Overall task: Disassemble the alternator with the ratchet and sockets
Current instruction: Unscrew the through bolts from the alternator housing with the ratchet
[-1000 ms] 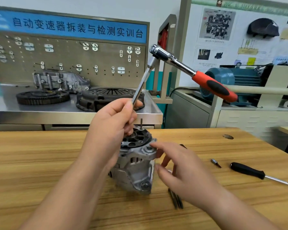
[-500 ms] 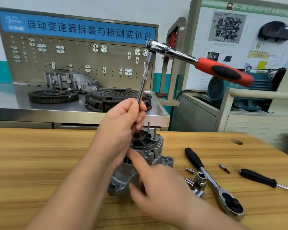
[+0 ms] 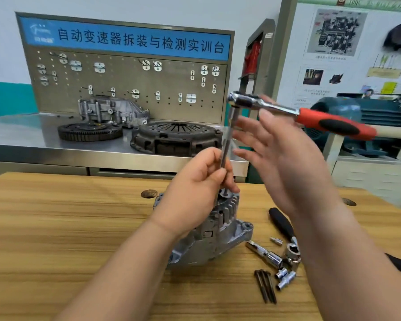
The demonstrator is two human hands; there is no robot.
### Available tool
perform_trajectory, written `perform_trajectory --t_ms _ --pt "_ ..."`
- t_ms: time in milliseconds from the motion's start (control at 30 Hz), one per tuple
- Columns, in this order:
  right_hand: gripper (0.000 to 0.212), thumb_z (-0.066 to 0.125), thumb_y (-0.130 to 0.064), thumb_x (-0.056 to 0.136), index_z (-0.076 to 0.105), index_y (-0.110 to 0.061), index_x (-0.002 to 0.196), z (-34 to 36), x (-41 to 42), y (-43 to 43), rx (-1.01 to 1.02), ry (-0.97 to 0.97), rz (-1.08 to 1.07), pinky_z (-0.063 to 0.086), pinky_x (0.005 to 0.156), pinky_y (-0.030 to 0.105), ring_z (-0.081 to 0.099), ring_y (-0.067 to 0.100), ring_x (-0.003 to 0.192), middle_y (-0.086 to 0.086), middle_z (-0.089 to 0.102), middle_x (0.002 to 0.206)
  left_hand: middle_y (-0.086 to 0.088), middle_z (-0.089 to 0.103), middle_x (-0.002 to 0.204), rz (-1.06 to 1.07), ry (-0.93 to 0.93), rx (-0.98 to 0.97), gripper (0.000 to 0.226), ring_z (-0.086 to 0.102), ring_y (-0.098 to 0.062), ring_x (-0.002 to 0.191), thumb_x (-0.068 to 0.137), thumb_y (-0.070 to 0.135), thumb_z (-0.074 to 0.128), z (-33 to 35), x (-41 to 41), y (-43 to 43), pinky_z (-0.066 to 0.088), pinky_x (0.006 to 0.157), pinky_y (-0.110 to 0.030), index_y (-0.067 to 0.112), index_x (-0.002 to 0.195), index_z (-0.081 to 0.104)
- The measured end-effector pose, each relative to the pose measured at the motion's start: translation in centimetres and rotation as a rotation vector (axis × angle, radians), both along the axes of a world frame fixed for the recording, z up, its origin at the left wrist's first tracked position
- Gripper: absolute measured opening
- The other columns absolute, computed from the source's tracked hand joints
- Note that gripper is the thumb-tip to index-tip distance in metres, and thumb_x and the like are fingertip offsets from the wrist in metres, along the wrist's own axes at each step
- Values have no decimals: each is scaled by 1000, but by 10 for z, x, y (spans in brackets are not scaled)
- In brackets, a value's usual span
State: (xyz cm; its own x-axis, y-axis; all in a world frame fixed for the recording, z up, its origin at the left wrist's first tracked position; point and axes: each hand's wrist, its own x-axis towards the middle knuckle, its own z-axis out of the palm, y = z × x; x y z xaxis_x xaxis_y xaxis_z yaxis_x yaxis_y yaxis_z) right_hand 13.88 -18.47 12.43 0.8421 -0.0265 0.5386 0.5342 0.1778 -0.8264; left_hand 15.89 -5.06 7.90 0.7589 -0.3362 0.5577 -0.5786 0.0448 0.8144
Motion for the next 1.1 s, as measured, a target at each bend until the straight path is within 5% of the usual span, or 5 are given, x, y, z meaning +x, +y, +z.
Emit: perform_trajectory --t_ms 167,433,667,967,1100 --pt "40 29 -44 101 55 -19 119 7 5 24 194 -5 265 55 75 31 70 24 82 11 73 86 -16 64 79 55 32 74 28 65 -8 70 96 -6 40 -2 -5 -9 52 64 -19 16 92 56" --pt "42 30 -44 101 57 -13 99 1 21 31 322 -22 325 42 51 27 48 18 51 7 57 65 27 56 54 224 -139 401 34 52 11 52 93 1 52 5 0 5 35 50 -6 27 72 45" --pt "34 43 -44 86 53 -13 95 -2 26 39 322 -68 372 19 43 22 31 12 42 3 48 60 26 56 55 50 -34 484 34 47 7 55 97 10 48 15 -1 24 36 55 -9 27 68 54" --pt "30 36 -36 100 54 -13 95 -2 32 49 247 -85 397 19 40 19 32 12 42 5 49 62 26 67 71 -1 56 468 24 59 14 75 97 9 47 16 2 32 42 71 -5 18 85 65" --pt "32 37 -38 95 57 -12 93 -1 35 51 208 -109 406 28 40 21 43 16 47 7 54 66 12 73 86 6 115 485 20 65 -3 94 97 13 47 15 3 33 48 94 -27 14 91 66"
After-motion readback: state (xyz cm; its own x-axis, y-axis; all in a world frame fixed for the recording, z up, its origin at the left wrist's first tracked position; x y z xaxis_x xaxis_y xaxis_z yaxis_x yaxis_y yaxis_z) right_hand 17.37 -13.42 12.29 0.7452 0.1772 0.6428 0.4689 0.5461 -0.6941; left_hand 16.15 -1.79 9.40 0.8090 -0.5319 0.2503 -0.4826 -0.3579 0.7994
